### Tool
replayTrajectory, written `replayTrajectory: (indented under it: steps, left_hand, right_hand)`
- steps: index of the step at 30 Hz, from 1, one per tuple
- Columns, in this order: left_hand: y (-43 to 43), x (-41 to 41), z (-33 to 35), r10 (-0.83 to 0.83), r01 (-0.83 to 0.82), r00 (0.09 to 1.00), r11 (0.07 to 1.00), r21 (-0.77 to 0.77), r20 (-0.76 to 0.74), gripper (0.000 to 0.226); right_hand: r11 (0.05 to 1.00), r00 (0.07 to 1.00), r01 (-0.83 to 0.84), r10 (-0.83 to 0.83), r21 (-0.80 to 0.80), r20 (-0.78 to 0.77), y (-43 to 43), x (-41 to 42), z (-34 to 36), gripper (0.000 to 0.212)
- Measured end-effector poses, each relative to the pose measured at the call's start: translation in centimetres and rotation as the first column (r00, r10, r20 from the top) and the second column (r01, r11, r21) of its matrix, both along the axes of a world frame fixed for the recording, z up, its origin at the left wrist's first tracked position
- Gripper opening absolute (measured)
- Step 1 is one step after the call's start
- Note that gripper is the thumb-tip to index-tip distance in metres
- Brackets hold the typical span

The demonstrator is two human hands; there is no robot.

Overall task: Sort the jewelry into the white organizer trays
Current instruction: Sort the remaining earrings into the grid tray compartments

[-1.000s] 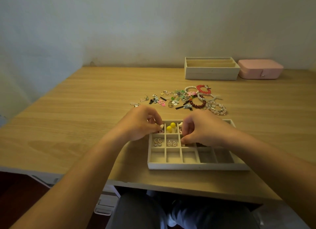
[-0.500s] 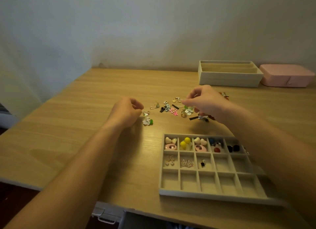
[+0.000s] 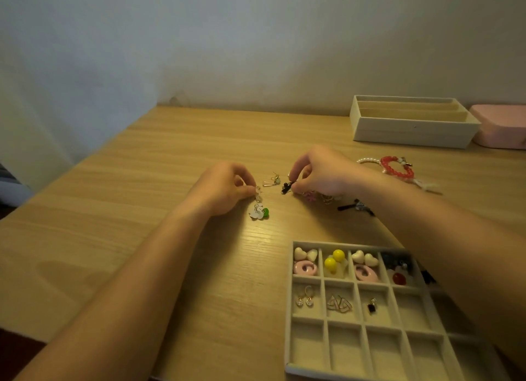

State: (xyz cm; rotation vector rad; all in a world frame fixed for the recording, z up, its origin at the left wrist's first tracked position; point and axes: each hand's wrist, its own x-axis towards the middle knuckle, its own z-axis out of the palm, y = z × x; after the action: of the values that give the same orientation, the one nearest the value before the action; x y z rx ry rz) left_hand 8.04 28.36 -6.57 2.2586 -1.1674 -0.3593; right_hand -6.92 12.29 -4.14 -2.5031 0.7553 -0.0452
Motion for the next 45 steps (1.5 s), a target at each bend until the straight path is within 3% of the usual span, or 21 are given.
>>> replayTrajectory:
  steps: [5,9,15,20,22,24,27,30,32,37,41,45]
  left_hand:
    - [0.4,0.9,0.8,0.068,-0.106,0.984,0.965,-0.239,-0.162,0.008]
    - [0.8,0.6,1.7,0.017,-0.09,0.96,0.963,-0.254,-0.278,0.004]
    - [1.0,0.4,1.7,-0.076,0.046,0.964,0.992,-0.122,-0.255,0.012]
    - [1.2,-0.4,1.7,-0.226,0.233,0.962,0.972,0.029,-0.153,0.01]
    - [1.3,-0.9,1.8,-0.267,0.282,0.95,0.956,0.081,-0.163,0.021]
    - [1.3,-1.2,1.6,-0.297,0.311,0.949,0.939,0.149,-0.108,0.03]
    - [1.0,-1.4,1.3,-0.32,0.319,0.947,0.932,0.173,-0.028,0.024]
    - [0.7,-1.3,1.2,-0.298,0.303,0.952,0.947,0.108,-0.064,0.017]
    - [0.7,-1.3,1.5,-0.267,0.275,0.947,0.961,0.019,-0.179,0.013]
    - [0.7,-1.3,2.5,-0.24,0.189,0.862,0.97,-0.155,-0.446,0.016]
    - [0.0,-1.3,2.1,-0.255,0.188,0.844,0.965,-0.185,-0.471,0.013]
    - [-1.3,-1.8,1.4,-0.254,0.195,0.87,0.964,-0.178,-0.422,0.011]
  right_hand:
    - [0.999,0.999,-0.027,0.026,-0.026,-0.037,-0.3,-0.4,0.2,0.017]
    - [0.998,0.993,-0.057,0.056,0.0,-0.101,-0.7,-0.9,0.8,0.018]
    - [0.996,0.983,-0.088,0.086,-0.005,-0.162,-0.7,-1.1,1.3,0.013]
    - [0.997,0.983,-0.08,0.075,-0.021,-0.169,-0.6,-1.0,1.2,0.026]
    - [0.995,0.976,-0.091,0.082,-0.038,-0.202,-0.5,-1.0,1.1,0.029]
    - [0.991,0.972,-0.11,0.091,-0.075,-0.218,-0.5,-1.1,1.1,0.019]
    - [0.987,0.967,-0.13,0.104,-0.097,-0.233,-0.5,-1.4,1.1,0.009]
    - [0.988,0.981,-0.121,0.104,-0.096,-0.165,-1.0,-1.8,1.2,0.003]
    - [0.995,0.995,-0.079,0.074,-0.062,-0.069,-1.7,-2.4,1.5,0.005]
    - [0.969,0.986,0.064,-0.098,0.239,0.135,-2.9,-4.4,2.2,0.015]
    - [0.898,0.962,0.101,-0.198,0.429,0.188,-3.5,-5.7,2.1,0.017]
    - [0.918,0.955,0.139,-0.223,0.37,0.196,-4.2,-6.6,1.6,0.015]
